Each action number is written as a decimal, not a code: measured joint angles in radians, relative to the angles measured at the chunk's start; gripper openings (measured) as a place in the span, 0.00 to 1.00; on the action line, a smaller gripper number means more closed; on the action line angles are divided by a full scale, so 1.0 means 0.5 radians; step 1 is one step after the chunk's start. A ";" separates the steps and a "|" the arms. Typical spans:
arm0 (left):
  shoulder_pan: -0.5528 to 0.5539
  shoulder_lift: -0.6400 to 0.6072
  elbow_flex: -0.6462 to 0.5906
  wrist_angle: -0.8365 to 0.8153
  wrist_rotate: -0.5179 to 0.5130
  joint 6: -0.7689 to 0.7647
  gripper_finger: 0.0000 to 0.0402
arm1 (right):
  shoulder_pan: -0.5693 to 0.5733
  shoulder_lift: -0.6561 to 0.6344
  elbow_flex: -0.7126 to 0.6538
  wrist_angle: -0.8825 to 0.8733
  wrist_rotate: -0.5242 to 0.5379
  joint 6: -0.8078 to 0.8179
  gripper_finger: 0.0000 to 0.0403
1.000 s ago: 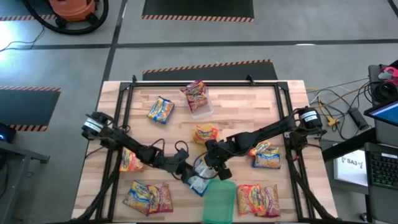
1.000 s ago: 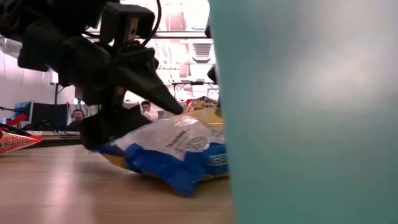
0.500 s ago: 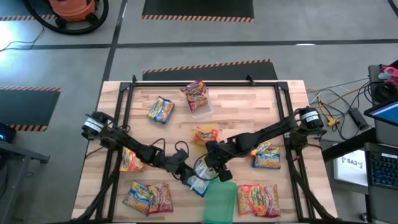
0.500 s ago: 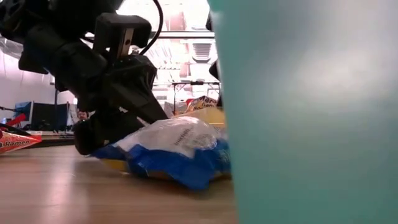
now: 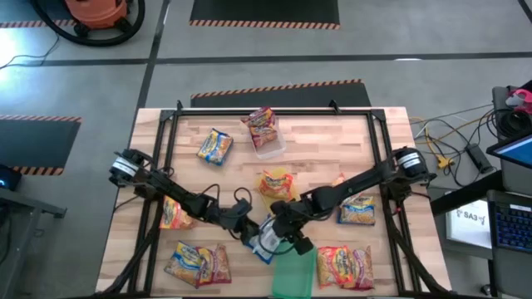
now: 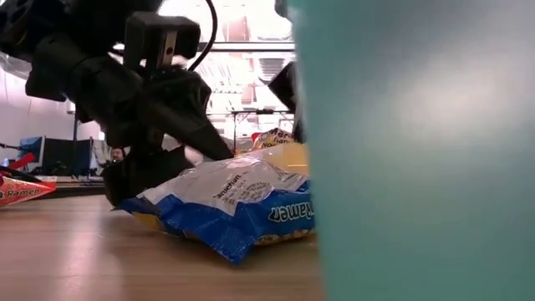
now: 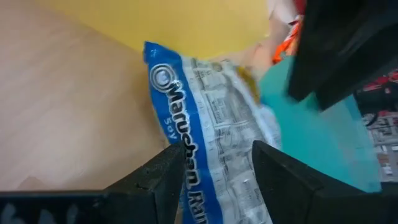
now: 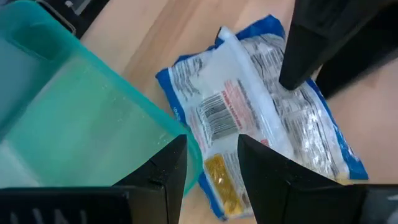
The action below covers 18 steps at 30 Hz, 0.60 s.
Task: Sort Maruchan noodles
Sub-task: Put the blue noodle pack into the green bin
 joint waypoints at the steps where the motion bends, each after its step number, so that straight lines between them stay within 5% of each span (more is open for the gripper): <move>1: 0.000 0.000 0.004 0.008 0.000 0.001 0.43 | -0.002 0.025 0.016 0.014 0.003 -0.010 0.33; 18: -0.010 -0.001 0.011 -0.001 0.060 0.088 0.43 | 0.007 0.096 0.292 -0.150 -0.010 -0.026 0.33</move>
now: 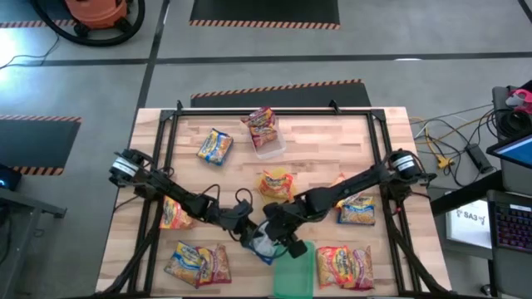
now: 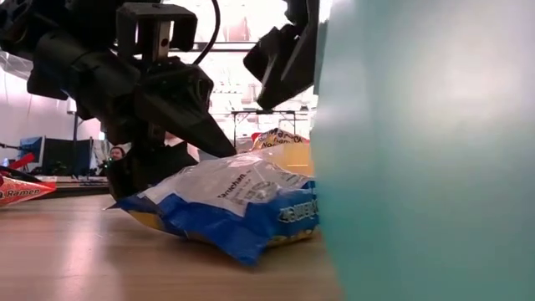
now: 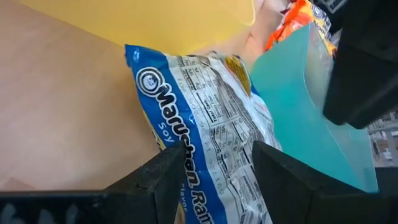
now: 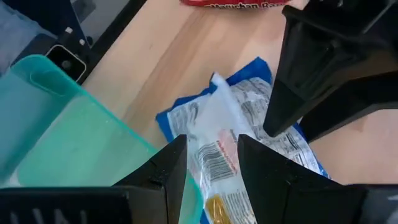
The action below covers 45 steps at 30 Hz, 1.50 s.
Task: Sort Maruchan noodles
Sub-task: Put the blue noodle pack into the green bin
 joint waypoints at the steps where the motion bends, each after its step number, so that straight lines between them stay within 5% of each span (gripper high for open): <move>1: -0.001 -0.001 0.000 -0.001 0.011 0.000 0.43 | 0.000 0.021 -0.003 0.025 0.000 0.003 0.33; 16: -0.006 -0.004 -0.014 0.027 0.135 -0.027 0.43 | 0.001 0.306 0.079 0.092 0.001 -0.060 0.33; 45: -0.013 -0.063 0.004 -0.324 0.199 -0.300 0.43 | -0.002 0.289 0.101 0.028 0.134 -0.188 0.33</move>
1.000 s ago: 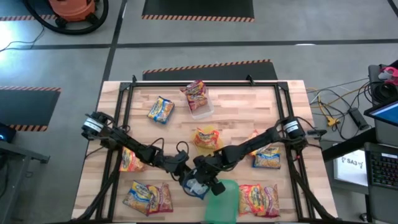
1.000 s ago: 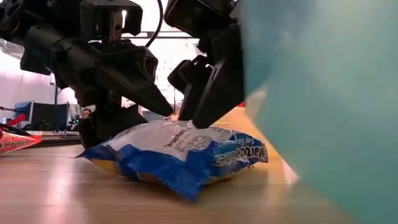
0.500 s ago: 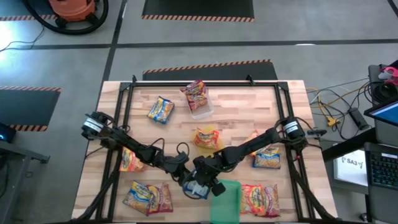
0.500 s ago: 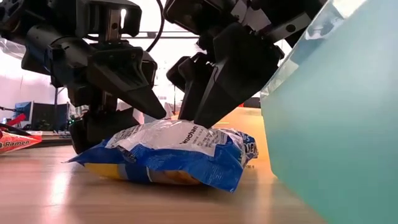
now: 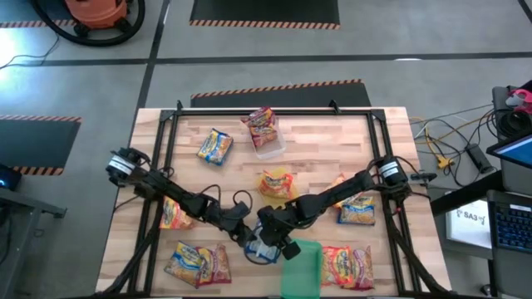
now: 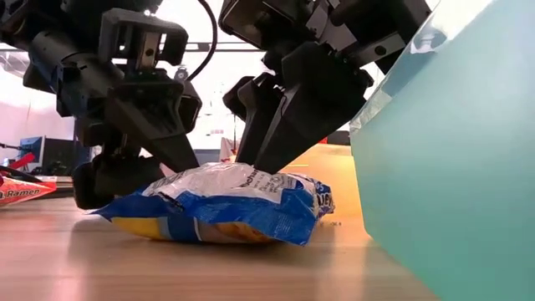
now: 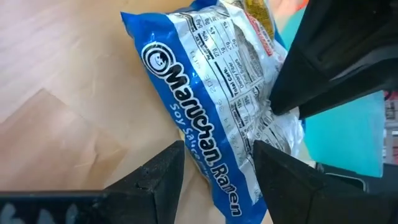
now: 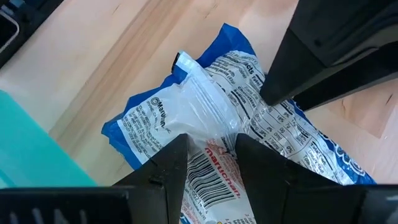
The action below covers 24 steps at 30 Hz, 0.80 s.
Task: Sort Maruchan noodles
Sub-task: Put the blue noodle pack into the green bin
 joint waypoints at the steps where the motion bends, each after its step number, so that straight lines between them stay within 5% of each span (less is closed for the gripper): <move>1: 0.000 0.013 -0.003 0.036 0.000 -0.005 0.43 | 0.000 0.000 0.000 -0.003 0.001 -0.014 0.33; 24: 0.031 0.169 0.013 0.292 -0.022 0.038 0.41 | -0.020 -0.002 -0.004 0.041 0.093 -0.080 0.33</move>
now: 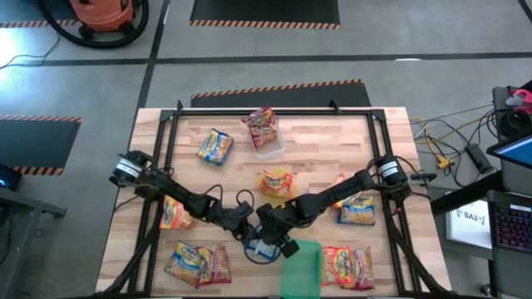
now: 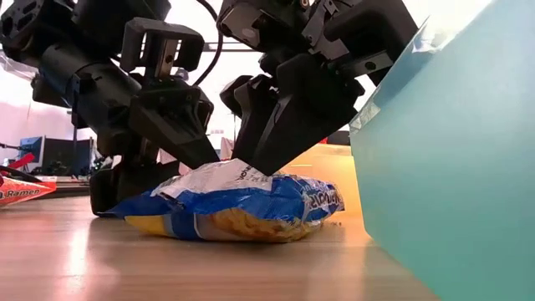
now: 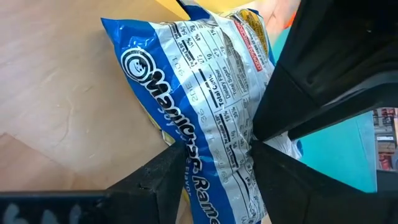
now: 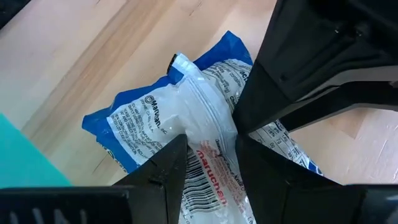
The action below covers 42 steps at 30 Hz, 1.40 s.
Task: Sort Maruchan noodles
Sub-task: Put the blue noodle pack into the green bin
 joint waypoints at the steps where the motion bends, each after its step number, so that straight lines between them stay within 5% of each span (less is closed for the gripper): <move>1: 0.000 0.001 0.000 0.002 0.002 0.004 0.40 | 0.000 0.000 0.000 0.000 -0.001 0.000 0.33; 15: 0.000 -0.023 0.000 -0.043 0.071 0.016 0.12 | -0.004 -0.087 -0.001 -0.093 0.020 0.034 0.33; 26: 0.000 -0.099 -0.014 -0.101 0.073 0.078 0.11 | -0.003 -0.392 0.000 -0.312 0.014 0.124 0.33; 42: 0.002 -0.236 -0.110 -0.099 -0.062 0.143 0.01 | -0.001 -0.405 -0.005 -0.457 0.005 0.244 0.33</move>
